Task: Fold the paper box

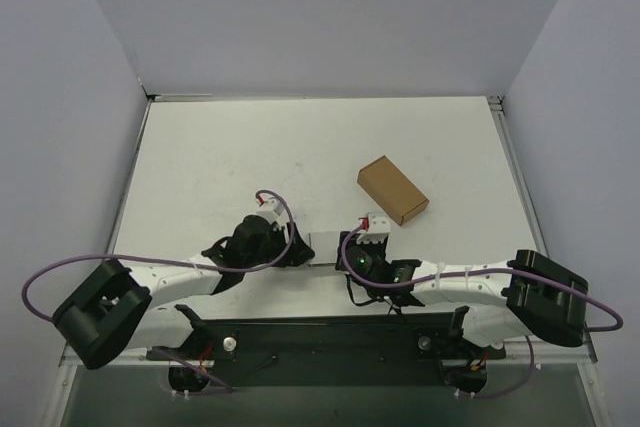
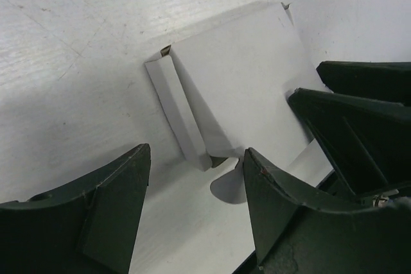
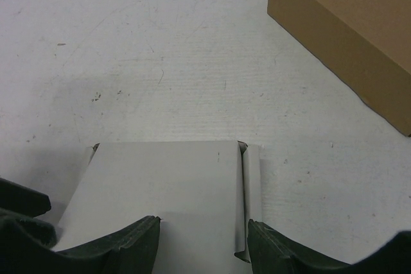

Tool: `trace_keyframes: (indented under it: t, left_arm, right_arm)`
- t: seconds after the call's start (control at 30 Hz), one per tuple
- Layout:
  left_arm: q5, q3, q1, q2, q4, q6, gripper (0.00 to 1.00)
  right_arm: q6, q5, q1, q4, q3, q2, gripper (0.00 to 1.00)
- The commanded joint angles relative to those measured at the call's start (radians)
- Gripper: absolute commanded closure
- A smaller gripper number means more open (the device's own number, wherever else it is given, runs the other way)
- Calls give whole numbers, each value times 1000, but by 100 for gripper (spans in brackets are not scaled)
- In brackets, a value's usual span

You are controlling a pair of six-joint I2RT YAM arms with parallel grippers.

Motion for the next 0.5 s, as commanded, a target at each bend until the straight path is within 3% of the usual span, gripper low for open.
trace_keyframes:
  t: [0.0,0.2,0.47]
  left_arm:
    - [52,-2,14,86,240,-55,31]
    - [18,-14,14,144,320,-62,32]
    - [32,-19,14,253,313,-41,52]
  right_arm:
    - [10,23,14,-68,-26,33,44]
    - [14,18,22,-65,-25,48,45]
    - [16,14,24,-65,-22,56,47]
